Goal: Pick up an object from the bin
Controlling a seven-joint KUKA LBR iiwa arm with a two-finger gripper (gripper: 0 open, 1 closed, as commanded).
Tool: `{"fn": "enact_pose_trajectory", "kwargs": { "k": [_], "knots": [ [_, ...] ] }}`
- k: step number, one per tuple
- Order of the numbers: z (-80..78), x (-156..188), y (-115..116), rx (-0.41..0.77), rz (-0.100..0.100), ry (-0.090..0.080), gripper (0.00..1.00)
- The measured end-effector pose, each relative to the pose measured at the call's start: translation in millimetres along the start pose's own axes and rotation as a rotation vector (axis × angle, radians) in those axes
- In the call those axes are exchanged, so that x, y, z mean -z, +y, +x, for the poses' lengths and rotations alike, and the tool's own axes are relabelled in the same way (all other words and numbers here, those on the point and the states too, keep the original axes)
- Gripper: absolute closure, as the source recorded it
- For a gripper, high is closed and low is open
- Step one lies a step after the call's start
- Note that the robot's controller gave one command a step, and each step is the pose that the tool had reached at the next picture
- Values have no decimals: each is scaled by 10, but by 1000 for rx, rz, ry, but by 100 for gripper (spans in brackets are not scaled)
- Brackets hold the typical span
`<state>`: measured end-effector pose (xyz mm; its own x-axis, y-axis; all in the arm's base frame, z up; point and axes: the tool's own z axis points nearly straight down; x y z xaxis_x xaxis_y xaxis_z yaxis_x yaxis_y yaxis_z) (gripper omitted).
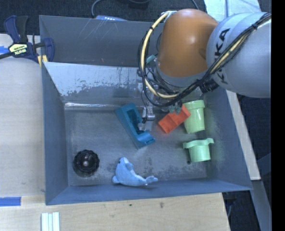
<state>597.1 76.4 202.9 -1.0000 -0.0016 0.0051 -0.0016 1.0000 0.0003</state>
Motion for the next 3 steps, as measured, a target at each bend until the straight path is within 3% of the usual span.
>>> {"fn": "enact_pose_trajectory", "kwargs": {
  "k": [2,3],
  "knots": [
    [27,26,66,53,1,-7,0],
    [118,-532,-15,56,-1,-12,0]
  ]
}}
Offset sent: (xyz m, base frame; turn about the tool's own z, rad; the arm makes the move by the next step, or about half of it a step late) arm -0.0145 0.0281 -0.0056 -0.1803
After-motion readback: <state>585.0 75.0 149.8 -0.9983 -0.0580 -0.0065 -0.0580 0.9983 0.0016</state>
